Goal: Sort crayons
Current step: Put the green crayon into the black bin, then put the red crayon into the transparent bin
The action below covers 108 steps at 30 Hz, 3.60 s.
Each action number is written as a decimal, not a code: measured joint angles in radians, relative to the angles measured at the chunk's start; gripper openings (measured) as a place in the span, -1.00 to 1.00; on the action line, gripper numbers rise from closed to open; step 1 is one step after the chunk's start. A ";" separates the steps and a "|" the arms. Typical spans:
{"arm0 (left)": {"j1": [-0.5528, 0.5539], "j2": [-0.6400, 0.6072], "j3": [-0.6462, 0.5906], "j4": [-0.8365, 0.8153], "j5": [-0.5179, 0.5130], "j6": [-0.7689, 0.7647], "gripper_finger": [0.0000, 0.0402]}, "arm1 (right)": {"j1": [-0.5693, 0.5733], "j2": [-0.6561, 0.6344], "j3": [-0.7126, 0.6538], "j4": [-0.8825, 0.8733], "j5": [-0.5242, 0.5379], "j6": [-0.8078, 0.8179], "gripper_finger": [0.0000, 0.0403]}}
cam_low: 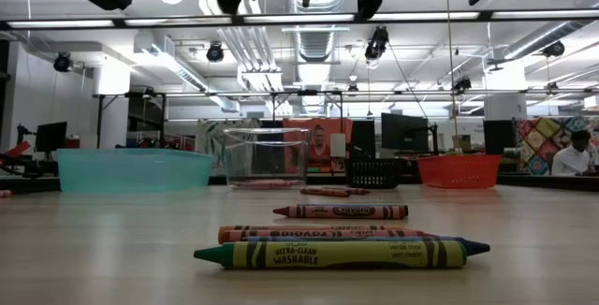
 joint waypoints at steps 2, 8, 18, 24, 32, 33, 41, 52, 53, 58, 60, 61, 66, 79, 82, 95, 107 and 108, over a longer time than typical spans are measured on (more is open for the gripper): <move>0.000 0.000 0.000 0.000 0.000 0.002 -1.00 | 0.000 0.001 0.000 -0.002 0.000 0.018 -0.46; 0.001 0.001 0.007 0.000 0.000 0.002 -1.00 | 0.000 0.003 0.000 0.024 0.000 0.022 -0.13; 0.007 0.035 0.031 0.018 -0.001 0.005 -1.00 | 0.000 0.044 0.000 0.099 0.000 -0.030 -0.12; 0.006 0.034 0.031 0.020 -0.001 0.005 -1.00 | -0.001 0.040 0.000 0.098 0.000 -0.031 -0.46; 0.006 0.034 0.030 0.017 -0.002 0.002 -0.86 | -0.001 0.039 0.000 0.096 0.003 -0.043 -0.91; 0.006 0.033 0.030 0.013 -0.002 0.002 -0.81 | -0.001 0.039 0.000 0.096 0.003 -0.038 -0.92; 0.001 -0.018 0.029 -0.119 -0.120 -0.023 -0.46 | -0.069 -0.007 0.022 -0.051 0.062 -0.038 -0.93; -0.010 -0.166 0.028 -0.409 -0.261 -0.128 -0.38 | -0.369 0.092 0.267 -0.776 0.318 0.020 -0.93; -0.010 -0.176 0.028 -0.418 -0.264 -0.133 -0.38 | -0.398 0.114 0.275 -0.798 0.316 0.033 -0.93; -0.014 -0.212 0.027 -0.475 -0.266 -0.138 -0.38 | -0.514 0.244 0.310 -0.854 0.270 0.135 -0.93; -0.016 -0.229 0.027 -0.496 -0.267 -0.144 -0.38 | -0.549 0.290 0.330 -0.876 0.220 0.159 -0.93; -0.016 -0.238 0.027 -0.513 -0.267 -0.149 -0.38 | -0.563 0.310 0.340 -0.891 0.200 0.168 -0.93; -0.017 -0.281 0.027 -0.588 -0.268 -0.171 -0.38 | -0.591 0.392 0.391 -0.946 0.182 0.199 -0.93; -0.017 -0.332 0.027 -0.722 -0.277 -0.254 -0.38 | -0.591 0.418 0.423 -0.981 0.187 0.212 -0.40; -0.017 -0.332 0.027 -0.772 -0.291 -0.309 -0.38 | -0.591 0.390 0.423 -0.983 0.188 0.218 -0.30; 0.009 -0.339 0.195 -1.562 -0.191 -0.914 -0.38 | -0.501 0.177 0.420 -1.034 0.183 0.223 -0.33; 0.003 -0.241 0.265 -2.135 0.051 -1.399 -0.38 | -0.337 0.067 0.408 -1.033 0.191 0.211 -0.36; 0.003 -0.236 0.247 -2.144 0.072 -1.432 -0.38 | -0.324 0.066 0.408 -1.032 0.191 0.207 -0.36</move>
